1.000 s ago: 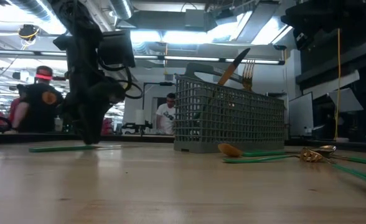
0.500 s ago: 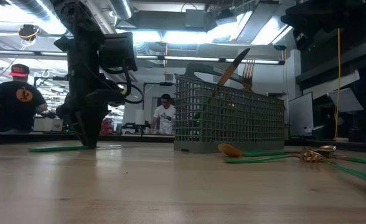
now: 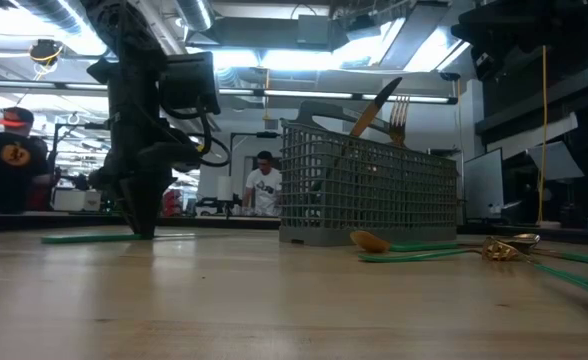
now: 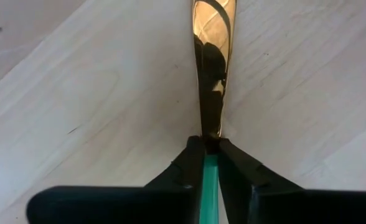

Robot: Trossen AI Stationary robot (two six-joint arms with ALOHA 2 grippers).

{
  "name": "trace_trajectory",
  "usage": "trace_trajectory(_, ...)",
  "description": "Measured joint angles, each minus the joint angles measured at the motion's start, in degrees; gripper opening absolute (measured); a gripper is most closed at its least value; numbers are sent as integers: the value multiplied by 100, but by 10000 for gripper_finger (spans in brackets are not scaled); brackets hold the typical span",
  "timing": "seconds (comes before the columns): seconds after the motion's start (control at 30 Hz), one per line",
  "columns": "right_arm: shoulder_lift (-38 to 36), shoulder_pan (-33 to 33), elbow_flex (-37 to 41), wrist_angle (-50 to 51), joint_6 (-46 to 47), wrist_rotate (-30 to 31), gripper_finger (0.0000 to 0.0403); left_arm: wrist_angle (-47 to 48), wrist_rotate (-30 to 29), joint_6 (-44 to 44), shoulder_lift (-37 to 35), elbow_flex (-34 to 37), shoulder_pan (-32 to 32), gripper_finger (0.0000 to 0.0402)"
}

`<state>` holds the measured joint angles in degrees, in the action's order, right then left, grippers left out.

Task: Sort silverware
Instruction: Put the left knife into the basket

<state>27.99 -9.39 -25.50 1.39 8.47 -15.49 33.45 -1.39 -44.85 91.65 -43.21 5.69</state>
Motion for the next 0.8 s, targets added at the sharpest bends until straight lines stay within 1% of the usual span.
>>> trace_trajectory(0.27, 0, -1, -1, 2, 0, 0, 81, -11, 110, -15, -290, 29, 1, 38)
trace_trajectory(0.8, 0, 0, -1, 4, 1, 0, 81, -17, 167, -16, -305, 25, -2, 40)
